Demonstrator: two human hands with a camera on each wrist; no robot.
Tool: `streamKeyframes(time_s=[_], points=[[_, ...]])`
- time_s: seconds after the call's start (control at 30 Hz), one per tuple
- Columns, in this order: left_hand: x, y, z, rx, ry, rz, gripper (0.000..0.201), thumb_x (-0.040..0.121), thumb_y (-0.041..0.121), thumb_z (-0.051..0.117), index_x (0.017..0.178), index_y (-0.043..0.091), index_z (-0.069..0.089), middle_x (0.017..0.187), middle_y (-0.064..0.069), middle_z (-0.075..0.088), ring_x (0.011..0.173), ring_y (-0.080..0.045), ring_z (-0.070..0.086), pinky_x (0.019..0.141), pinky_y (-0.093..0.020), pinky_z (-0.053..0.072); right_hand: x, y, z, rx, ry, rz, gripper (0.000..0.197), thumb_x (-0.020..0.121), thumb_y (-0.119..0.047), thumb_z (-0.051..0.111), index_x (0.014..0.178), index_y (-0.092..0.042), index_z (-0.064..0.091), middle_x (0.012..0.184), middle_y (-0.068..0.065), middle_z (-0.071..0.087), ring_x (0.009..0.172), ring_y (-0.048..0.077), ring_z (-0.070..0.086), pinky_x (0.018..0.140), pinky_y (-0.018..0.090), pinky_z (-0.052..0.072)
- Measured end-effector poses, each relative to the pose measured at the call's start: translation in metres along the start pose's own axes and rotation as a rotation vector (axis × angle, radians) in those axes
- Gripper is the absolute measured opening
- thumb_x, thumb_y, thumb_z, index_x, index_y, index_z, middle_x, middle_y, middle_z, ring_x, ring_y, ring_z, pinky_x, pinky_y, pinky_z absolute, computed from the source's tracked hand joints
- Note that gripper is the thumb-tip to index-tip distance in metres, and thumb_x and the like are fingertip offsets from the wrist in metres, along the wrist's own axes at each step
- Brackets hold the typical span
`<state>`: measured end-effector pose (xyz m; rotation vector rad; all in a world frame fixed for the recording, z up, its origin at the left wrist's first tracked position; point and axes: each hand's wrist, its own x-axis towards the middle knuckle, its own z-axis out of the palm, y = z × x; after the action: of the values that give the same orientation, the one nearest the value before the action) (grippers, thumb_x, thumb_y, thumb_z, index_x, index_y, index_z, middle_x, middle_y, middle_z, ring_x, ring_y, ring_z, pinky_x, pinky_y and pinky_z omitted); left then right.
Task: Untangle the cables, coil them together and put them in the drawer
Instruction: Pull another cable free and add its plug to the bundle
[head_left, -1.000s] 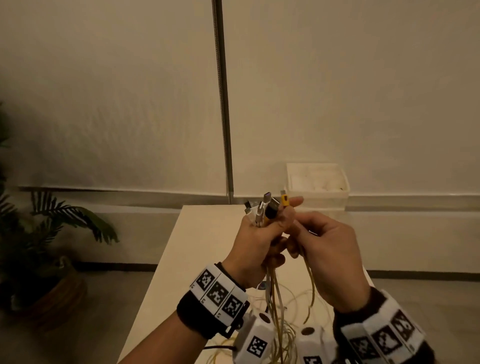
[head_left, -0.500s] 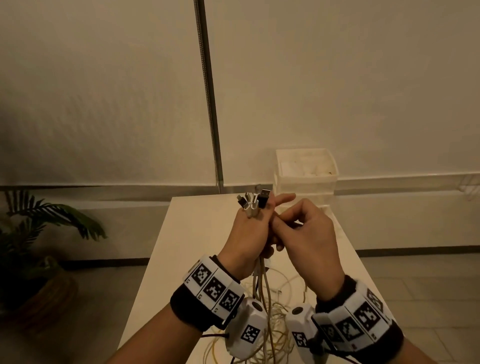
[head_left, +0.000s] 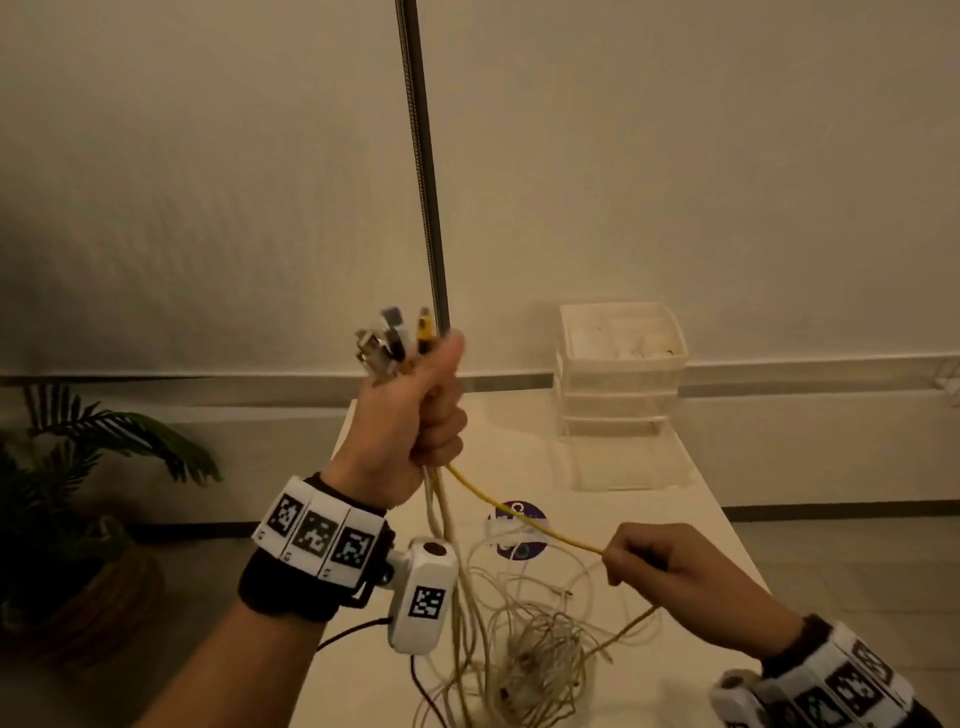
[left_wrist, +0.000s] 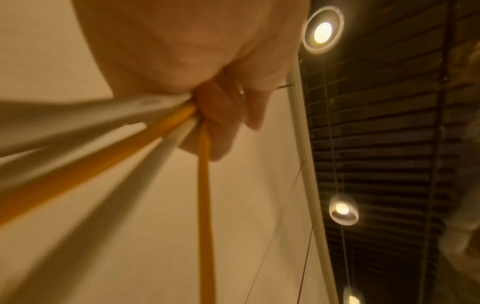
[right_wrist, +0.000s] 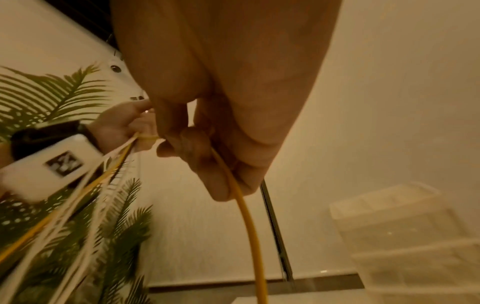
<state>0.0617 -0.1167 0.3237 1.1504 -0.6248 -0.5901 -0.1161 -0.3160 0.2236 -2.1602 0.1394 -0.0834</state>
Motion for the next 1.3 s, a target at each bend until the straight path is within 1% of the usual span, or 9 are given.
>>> streamKeyframes(time_s=[0.13,0.23,0.33,0.43,0.57,0.87,1.03,1.13,1.3], points=[[-0.009,-0.021,0.021,0.654,-0.232,-0.019,0.013,0.089,0.022,0.068,0.092,0.009,0.069,0.068,0.005,0.064,0.046,-0.003,0.051,0.043,-0.018,0.041,0.009,-0.015,-0.017,-0.043,0.077,0.0,0.03,0.093,-0.032,0.056,0.065,-0.022,0.061,0.056,0.003,0.049,0.053,0.007,0.042,0.055,0.028,0.035],[-0.007,-0.053,0.037,0.948,-0.31,0.022,0.022,0.087,0.033,0.067,0.086,0.012,0.069,0.08,-0.008,0.068,0.067,-0.017,0.061,0.066,-0.044,0.05,0.021,-0.033,-0.018,0.041,0.145,0.021,0.034,0.096,-0.029,0.053,0.066,-0.014,0.059,0.051,-0.007,0.04,0.048,0.008,0.036,0.05,0.025,0.032],[-0.005,-0.069,0.044,0.89,-0.243,0.03,0.016,0.086,0.034,0.064,0.078,0.02,0.065,0.071,-0.003,0.064,0.062,-0.017,0.053,0.066,-0.047,0.045,0.031,-0.042,-0.018,0.3,0.158,0.101,0.04,0.099,-0.024,0.048,0.077,0.009,0.051,0.053,-0.001,0.035,0.048,0.012,0.028,0.045,0.025,0.027],[-0.001,-0.071,0.041,0.825,-0.157,0.076,0.02,0.087,0.027,0.065,0.072,0.041,0.065,0.066,0.012,0.062,0.061,-0.005,0.052,0.063,-0.033,0.043,0.03,-0.047,-0.02,0.42,0.129,0.089,0.035,0.099,-0.024,0.046,0.078,0.002,0.056,0.053,0.002,0.035,0.048,0.013,0.026,0.047,0.025,0.024],[0.004,-0.062,0.032,0.687,0.02,0.054,0.025,0.091,0.009,0.064,0.075,0.028,0.063,0.047,0.018,0.055,0.042,0.003,0.046,0.045,-0.012,0.032,0.023,-0.043,-0.022,0.403,0.082,0.046,0.032,0.099,-0.023,0.046,0.083,0.001,0.062,0.055,0.006,0.035,0.05,0.017,0.028,0.05,0.028,0.028],[0.023,-0.032,-0.025,0.348,0.65,0.124,0.013,0.093,0.026,0.064,0.083,0.019,0.059,0.058,0.004,0.044,0.041,-0.011,0.033,0.046,-0.026,0.031,0.01,0.0,-0.019,0.491,0.085,0.089,0.031,0.1,-0.017,0.042,0.078,-0.003,0.06,0.054,0.004,0.037,0.048,0.013,0.031,0.052,0.028,0.033],[0.003,-0.044,0.008,0.754,0.309,0.285,0.033,0.088,0.013,0.069,0.114,0.032,0.063,0.098,0.018,0.07,0.083,0.009,0.063,0.071,-0.01,0.046,0.022,-0.015,-0.021,0.538,0.114,0.076,0.031,0.101,-0.015,0.039,0.08,0.0,0.056,0.053,0.004,0.035,0.045,0.011,0.029,0.049,0.027,0.029],[0.003,-0.056,0.032,0.8,0.037,0.297,0.026,0.092,0.017,0.064,0.116,0.026,0.068,0.101,0.009,0.074,0.084,-0.002,0.068,0.074,-0.023,0.052,0.038,-0.035,-0.021,0.503,0.068,0.046,0.03,0.101,-0.017,0.041,0.082,0.0,0.057,0.052,0.002,0.036,0.045,0.012,0.028,0.05,0.029,0.026],[0.008,-0.06,0.038,0.909,-0.015,0.333,0.022,0.09,0.005,0.058,0.082,0.023,0.066,0.07,0.007,0.066,0.067,-0.011,0.059,0.059,-0.022,0.043,0.054,-0.06,-0.027,0.451,0.026,0.014,0.031,0.101,-0.017,0.043,0.088,0.002,0.064,0.052,0.001,0.038,0.047,0.014,0.027,0.048,0.027,0.026]])
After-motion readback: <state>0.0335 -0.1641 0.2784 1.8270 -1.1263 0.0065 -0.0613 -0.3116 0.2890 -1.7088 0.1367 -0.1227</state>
